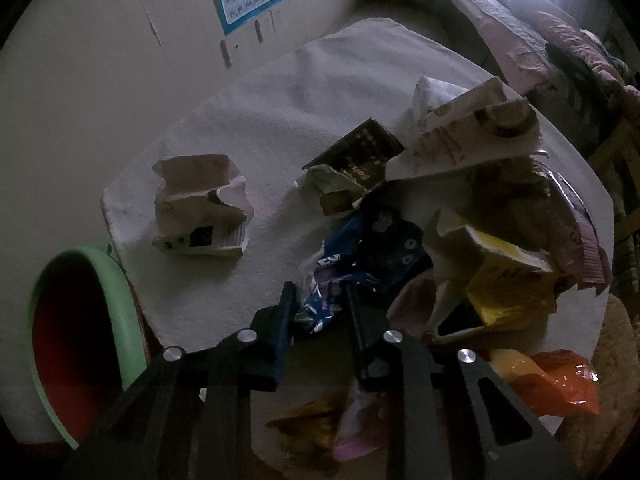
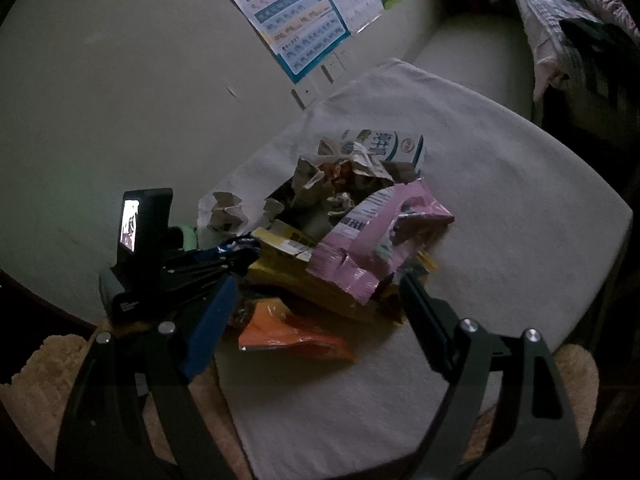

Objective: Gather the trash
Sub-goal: 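Grasp the dark blue chip bag with the left tool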

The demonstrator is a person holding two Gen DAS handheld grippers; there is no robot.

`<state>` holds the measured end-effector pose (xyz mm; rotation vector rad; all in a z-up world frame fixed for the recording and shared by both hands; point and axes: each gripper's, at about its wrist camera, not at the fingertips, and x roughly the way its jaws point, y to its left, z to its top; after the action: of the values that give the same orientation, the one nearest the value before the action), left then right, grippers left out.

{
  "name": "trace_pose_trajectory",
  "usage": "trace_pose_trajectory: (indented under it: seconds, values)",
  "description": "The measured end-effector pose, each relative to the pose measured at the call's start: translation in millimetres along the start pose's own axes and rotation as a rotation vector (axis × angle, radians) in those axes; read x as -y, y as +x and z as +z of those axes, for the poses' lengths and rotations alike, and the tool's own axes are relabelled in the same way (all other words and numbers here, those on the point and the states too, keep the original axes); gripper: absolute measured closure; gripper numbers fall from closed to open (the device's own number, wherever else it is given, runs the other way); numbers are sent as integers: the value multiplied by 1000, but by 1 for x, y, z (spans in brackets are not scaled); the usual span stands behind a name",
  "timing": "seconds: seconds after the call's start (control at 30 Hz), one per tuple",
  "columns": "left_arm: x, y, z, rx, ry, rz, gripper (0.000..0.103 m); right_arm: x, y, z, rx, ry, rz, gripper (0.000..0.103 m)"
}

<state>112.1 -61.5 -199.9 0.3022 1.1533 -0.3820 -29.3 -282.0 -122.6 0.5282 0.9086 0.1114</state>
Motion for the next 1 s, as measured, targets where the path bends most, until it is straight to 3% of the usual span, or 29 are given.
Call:
trace_pose_trajectory:
  seconds: [0.03, 0.4, 1.0]
  values:
    - [0, 0, 0, 0, -1, -5, 89, 0, 1, 0, -2, 1, 0, 21]
    - [-6, -41, -18, 53, -8, -39, 93, 1, 4, 0, -12, 6, -6, 22]
    - [-27, -135, -39, 330, -239, 15, 95, 0, 24, 19, -29, -66, -105, 22]
